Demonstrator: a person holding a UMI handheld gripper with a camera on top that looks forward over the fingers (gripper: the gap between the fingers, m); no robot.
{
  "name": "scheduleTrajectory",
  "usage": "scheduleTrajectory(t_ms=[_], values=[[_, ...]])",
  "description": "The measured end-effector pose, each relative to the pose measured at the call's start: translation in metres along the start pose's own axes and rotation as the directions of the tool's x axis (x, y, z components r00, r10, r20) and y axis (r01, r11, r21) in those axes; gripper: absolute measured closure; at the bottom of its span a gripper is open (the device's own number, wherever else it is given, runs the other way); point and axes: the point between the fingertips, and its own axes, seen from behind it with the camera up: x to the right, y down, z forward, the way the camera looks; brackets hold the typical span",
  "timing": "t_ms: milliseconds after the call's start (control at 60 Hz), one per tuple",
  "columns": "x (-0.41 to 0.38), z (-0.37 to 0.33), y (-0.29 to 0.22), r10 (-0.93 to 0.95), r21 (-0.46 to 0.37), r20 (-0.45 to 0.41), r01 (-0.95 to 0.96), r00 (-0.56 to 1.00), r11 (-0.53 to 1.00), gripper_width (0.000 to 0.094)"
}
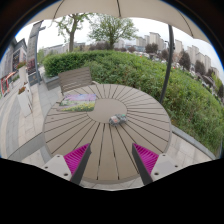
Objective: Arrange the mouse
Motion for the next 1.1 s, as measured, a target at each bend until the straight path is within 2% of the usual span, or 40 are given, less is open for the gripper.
scheduleTrajectory(t_ms=[300, 583, 1100], values=[[0.006, 0.105, -0.009, 0.019, 0.056, 0.012, -0.019, 1.0, 0.998, 0.0081], [0.007, 0.201, -0.022, 0.03, 0.05, 0.018, -0.031, 0.999, 0.998, 0.0082], [0.001, 0.286, -0.073, 0.045, 0.021, 0.054, -0.046, 0.998, 0.999, 0.0078]])
